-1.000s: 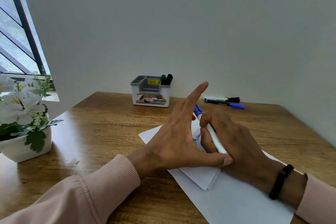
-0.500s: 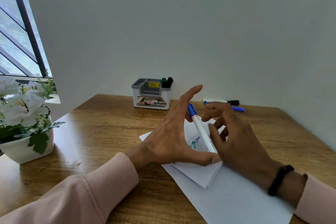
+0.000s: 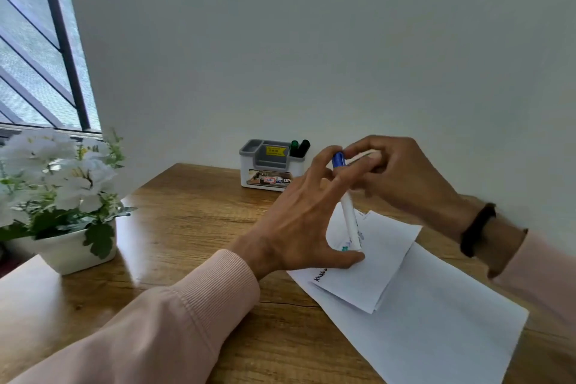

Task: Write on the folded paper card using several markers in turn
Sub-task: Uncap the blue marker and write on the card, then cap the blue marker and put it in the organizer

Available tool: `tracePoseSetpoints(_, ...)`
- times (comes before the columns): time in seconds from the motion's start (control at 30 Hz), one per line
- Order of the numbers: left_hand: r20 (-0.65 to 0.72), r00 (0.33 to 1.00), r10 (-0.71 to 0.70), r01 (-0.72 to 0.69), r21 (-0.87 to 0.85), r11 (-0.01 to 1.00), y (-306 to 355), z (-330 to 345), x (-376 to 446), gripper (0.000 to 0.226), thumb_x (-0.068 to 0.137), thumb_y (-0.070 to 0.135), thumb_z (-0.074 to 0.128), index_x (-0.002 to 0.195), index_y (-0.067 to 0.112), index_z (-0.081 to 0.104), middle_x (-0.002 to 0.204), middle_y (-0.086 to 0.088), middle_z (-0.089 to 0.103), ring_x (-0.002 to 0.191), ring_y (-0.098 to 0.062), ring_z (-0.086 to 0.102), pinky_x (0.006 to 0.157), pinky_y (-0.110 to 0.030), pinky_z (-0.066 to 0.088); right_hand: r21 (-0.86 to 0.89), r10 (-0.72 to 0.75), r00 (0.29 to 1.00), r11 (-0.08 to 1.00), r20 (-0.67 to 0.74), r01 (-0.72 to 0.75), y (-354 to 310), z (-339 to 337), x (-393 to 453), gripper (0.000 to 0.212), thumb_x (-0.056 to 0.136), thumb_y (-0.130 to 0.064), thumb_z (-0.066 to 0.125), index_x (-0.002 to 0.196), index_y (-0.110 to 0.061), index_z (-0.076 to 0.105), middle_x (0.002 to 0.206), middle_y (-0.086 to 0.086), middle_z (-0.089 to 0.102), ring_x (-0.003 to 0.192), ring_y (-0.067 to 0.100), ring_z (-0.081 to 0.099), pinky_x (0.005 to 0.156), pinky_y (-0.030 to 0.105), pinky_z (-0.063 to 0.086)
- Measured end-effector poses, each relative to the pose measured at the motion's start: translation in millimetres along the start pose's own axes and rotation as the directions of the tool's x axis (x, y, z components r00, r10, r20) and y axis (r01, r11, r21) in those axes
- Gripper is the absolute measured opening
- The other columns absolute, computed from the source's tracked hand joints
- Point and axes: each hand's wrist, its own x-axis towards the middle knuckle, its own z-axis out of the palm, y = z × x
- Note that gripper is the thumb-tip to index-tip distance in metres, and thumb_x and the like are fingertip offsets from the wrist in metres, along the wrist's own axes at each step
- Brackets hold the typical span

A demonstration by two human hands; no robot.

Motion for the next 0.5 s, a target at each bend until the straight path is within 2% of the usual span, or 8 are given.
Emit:
tracePoseSetpoints(0.1, -0.047, 0.999, -0.016, 0.017, 0.026, 1.000, -10, -9, 2, 0.128, 0.070, 0.056, 0.087, 0.160, 0.042, -0.003, 0.168, -0.004, -0.014, 0.141, -0.036, 0.040, 0.114, -0.053, 0.041, -0.028, -0.004, 0.999, 1.000, 0.041, 0.005, -20, 4, 19, 0.034, 0.087, -0.012, 0.086, 0.117, -0.018, 0.074, 0.083, 0.000, 0.083, 0.067, 0.009, 0.079, 0.060, 0.018, 0.060)
tracePoseSetpoints(0.2, -0.111, 0.988, -0.103, 0.106, 0.026, 0.994, -25, -17, 2, 0.133, 0.074, 0.049, 0.087, 0.155, 0.047, -0.018, 0.169, -0.004, -0.020, 0.147, -0.038, 0.034, 0.114, -0.056, 0.041, -0.071, -0.074, 0.997, 0.995, 0.016, 0.075, -40, 14, 39, 0.038, 0.091, -0.007, 0.080, 0.126, -0.017, 0.072, 0.086, 0.004, 0.082, 0.064, 0.011, 0.078, 0.066, 0.027, 0.064)
tracePoseSetpoints(0.27, -0.159, 0.961, -0.226, 0.219, -0.060, 0.974, -36, -22, -1, 0.132, 0.077, 0.043, 0.086, 0.154, 0.049, -0.022, 0.171, -0.003, -0.013, 0.151, -0.039, 0.027, 0.113, -0.060, 0.039, -0.147, -0.144, 0.989, 0.979, -0.028, 0.139, -51, 24, 53, 0.032, 0.093, -0.015, 0.080, 0.124, -0.017, 0.073, 0.089, 0.005, 0.081, 0.067, 0.015, 0.079, 0.073, 0.031, 0.066)
tracePoseSetpoints(0.33, -0.210, 0.925, -0.317, 0.300, -0.107, 0.948, -48, -23, -6, 0.129, 0.081, 0.038, 0.084, 0.157, 0.043, -0.021, 0.169, -0.004, 0.006, 0.151, -0.034, 0.026, 0.114, -0.059, 0.039, -0.197, -0.210, 0.974, 0.962, -0.082, 0.191, -59, 32, 69, 0.032, 0.093, -0.019, 0.081, 0.123, -0.014, 0.073, 0.093, 0.008, 0.081, 0.074, 0.018, 0.080, 0.078, 0.032, 0.067)
tracePoseSetpoints(0.4, -0.235, 0.890, -0.390, 0.373, -0.114, 0.921, -58, -22, -11, 0.118, 0.087, 0.037, 0.079, 0.162, 0.032, -0.011, 0.159, -0.006, 0.026, 0.140, -0.027, 0.037, 0.111, -0.048, 0.044, -0.200, -0.262, 0.952, 0.953, -0.158, 0.229, -62, 37, 84, 0.031, 0.093, -0.017, 0.081, 0.121, -0.009, 0.073, 0.095, 0.012, 0.081, 0.079, 0.020, 0.080, 0.079, 0.032, 0.067)
tracePoseSetpoints(0.47, -0.228, 0.868, -0.441, 0.431, -0.091, 0.898, -66, -18, -17, 0.090, 0.091, 0.037, 0.073, 0.161, 0.027, 0.017, 0.151, -0.006, 0.033, 0.132, -0.027, 0.043, 0.106, -0.045, 0.048, -0.208, -0.296, 0.923, 0.946, -0.246, 0.248, -60, 39, 97, 0.030, 0.094, -0.016, 0.080, 0.121, -0.006, 0.072, 0.096, 0.014, 0.081, 0.078, 0.018, 0.080, 0.076, 0.029, 0.066)
tracePoseSetpoints(0.5, -0.224, 0.866, -0.447, 0.444, -0.069, 0.894, -67, -15, -20, 0.069, 0.093, 0.036, 0.071, 0.152, 0.026, 0.037, 0.146, -0.006, 0.035, 0.128, -0.029, 0.047, 0.102, -0.045, 0.052, -0.219, -0.306, 0.908, 0.943, -0.285, 0.249, -57, 40, 102, 0.029, 0.095, -0.015, 0.079, 0.121, -0.005, 0.072, 0.096, 0.014, 0.081, 0.077, 0.018, 0.079, 0.076, 0.029, 0.066)
